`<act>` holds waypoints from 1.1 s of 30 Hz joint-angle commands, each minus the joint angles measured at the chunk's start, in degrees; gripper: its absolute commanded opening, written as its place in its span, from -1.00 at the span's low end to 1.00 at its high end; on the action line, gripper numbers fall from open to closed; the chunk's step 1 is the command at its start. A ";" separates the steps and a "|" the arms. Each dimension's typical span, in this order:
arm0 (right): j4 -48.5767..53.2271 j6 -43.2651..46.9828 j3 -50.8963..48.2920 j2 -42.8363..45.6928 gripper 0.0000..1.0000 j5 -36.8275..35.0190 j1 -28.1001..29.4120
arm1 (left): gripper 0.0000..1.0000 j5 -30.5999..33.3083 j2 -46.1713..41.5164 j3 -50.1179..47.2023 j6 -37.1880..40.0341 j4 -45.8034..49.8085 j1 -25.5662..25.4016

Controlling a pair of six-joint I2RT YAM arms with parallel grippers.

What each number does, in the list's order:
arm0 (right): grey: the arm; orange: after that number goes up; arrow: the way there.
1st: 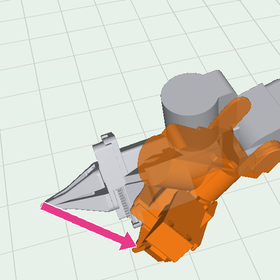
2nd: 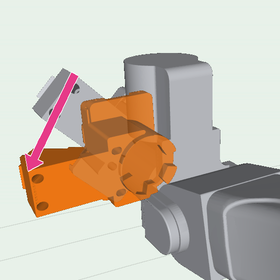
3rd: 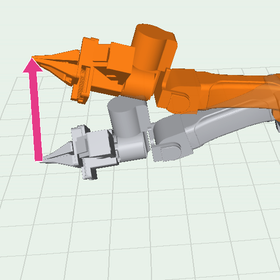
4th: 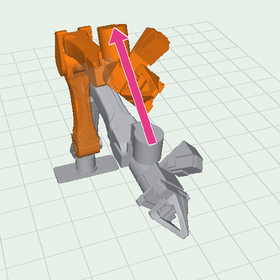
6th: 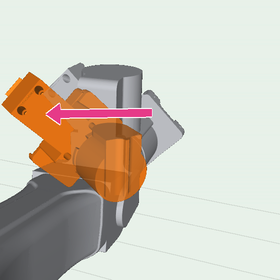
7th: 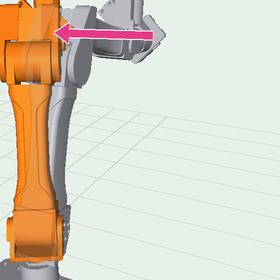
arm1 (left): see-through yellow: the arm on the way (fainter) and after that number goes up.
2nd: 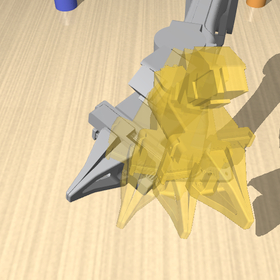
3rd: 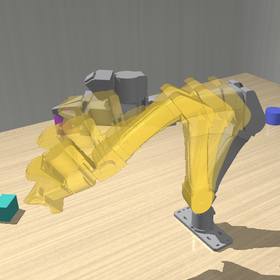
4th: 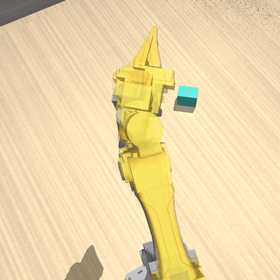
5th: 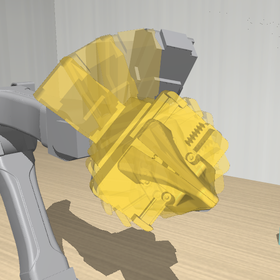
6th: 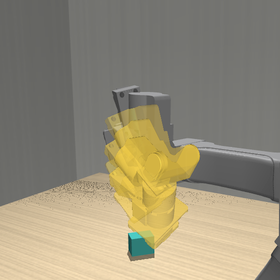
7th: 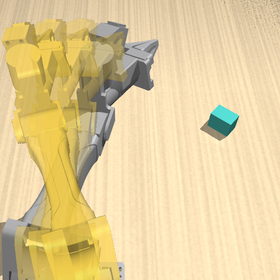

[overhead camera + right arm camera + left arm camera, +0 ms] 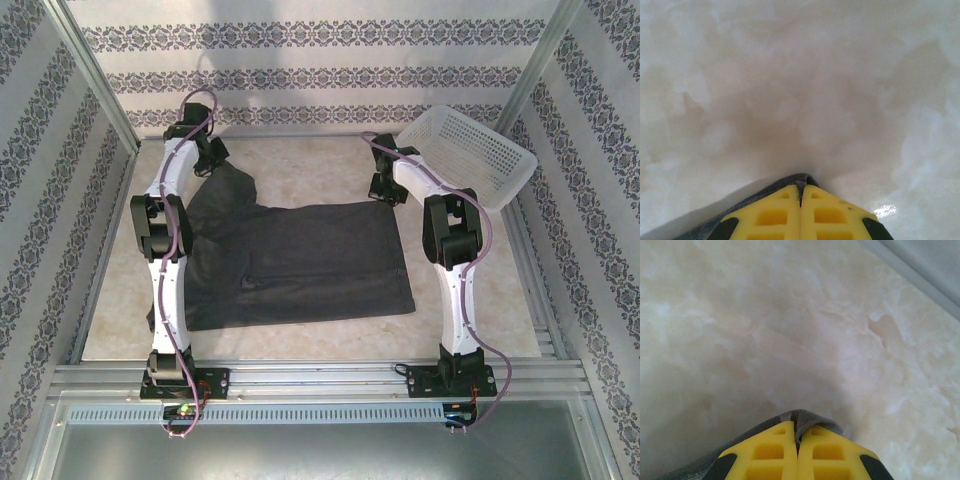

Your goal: Fold and stack the t-shirts

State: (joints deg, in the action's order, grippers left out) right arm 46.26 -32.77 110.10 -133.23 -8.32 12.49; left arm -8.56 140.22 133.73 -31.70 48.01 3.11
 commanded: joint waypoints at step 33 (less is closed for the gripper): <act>-11.90 0.59 -34.85 32.15 -1.00 10.61 -0.86 | -1.00 10.52 -70.20 -67.74 -15.12 1.03 0.66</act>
State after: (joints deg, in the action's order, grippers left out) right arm 34.20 -31.14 77.80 -104.66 3.73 11.40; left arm -4.29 75.11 69.49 -41.54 45.12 3.49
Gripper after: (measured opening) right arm 0.059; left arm 0.054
